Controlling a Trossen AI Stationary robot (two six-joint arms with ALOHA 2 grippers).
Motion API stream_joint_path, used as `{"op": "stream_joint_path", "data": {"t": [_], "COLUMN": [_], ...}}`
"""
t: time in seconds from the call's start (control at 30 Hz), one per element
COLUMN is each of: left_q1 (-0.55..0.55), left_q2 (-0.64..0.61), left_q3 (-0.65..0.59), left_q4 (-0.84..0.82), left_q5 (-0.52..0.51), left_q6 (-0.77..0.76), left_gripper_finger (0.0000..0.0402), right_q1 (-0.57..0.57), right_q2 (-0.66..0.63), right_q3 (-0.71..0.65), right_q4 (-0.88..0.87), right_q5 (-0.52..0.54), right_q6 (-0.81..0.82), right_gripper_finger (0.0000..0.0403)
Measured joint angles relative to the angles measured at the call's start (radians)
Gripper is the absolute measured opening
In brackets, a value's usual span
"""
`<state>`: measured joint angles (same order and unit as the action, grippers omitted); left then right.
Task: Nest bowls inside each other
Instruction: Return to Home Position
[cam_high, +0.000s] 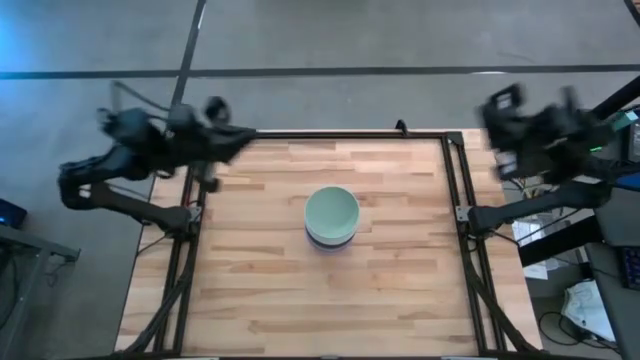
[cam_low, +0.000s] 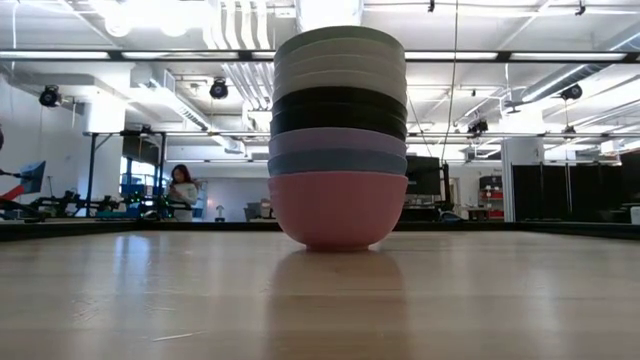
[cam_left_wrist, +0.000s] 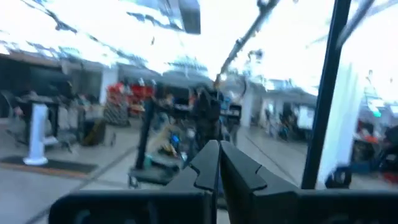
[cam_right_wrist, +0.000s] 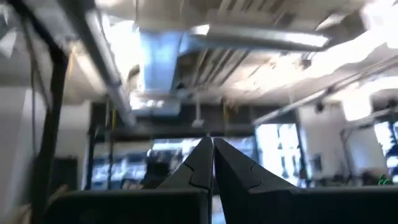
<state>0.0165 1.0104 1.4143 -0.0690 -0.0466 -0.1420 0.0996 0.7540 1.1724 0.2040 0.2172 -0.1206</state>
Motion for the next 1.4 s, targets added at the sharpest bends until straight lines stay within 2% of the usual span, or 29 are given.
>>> {"op": "stream_joint_path", "data": {"t": [0.13,0.2,0.3,0.47,0.63,0.73,0.83,0.9,1.0,1.17,1.23,1.4], "left_q1": [-0.002,-0.006,-0.006,-0.006,-0.006,-0.006,-0.006,-0.006,-0.006,-0.006,-0.006,-0.006], "left_q2": [-0.165,-0.230,-0.347,-0.533,-0.681,-0.764,-0.837,-0.892,-0.989,-0.970,-0.965,-0.984], "left_q3": [-0.096,-0.152,-0.245,-0.424,-0.641,-0.770,-0.902,-0.973,-1.054,-1.109,-1.142,-1.223], "left_q4": [0.001,0.000,0.000,0.009,0.073,0.162,0.256,0.316,0.346,0.358,0.356,0.360], "left_q5": [-0.050,-0.102,-0.125,-0.198,-0.230,-0.249,-0.244,-0.232,-0.220,-0.168,-0.167,-0.105], "left_q6": [0.025,0.046,0.048,0.000,-0.077,-0.117,-0.163,-0.175,-0.218,-0.274,-0.308,-0.383], "left_gripper_finger": [0.0000,0.0000,0.0000,0.0000,0.0000,0.0000,0.0000,0.0000,0.0000,0.0000,0.0000,0.0000], "right_q1": [0.019,0.020,0.020,0.019,0.020,0.020,0.020,0.020,0.020,0.022,0.022,0.022], "right_q2": [-0.128,-0.197,-0.303,-0.462,-0.597,-0.652,-0.712,-0.755,-0.754,-0.754,-0.753,-0.753], "right_q3": [0.024,0.019,-0.029,-0.200,-0.430,-0.558,-0.661,-0.701,-0.697,-0.654,-0.651,-0.722], "right_q4": [-0.070,-0.125,-0.140,-0.150,-0.127,-0.050,0.025,0.010,-0.023,-0.172,-0.225,-0.246], "right_q5": [0.037,0.090,0.172,0.241,0.319,0.311,0.193,0.139,0.137,0.111,0.071,0.045], "right_q6": [-0.060,-0.078,-0.078,-0.006,0.148,0.239,0.336,0.392,0.422,0.487,0.537,0.649], "right_gripper_finger": [0.0009,0.0009,0.0008,0.0008,0.0008,0.0008,0.0008,0.0008,0.0008,0.0008,0.0008,0.0008]}}
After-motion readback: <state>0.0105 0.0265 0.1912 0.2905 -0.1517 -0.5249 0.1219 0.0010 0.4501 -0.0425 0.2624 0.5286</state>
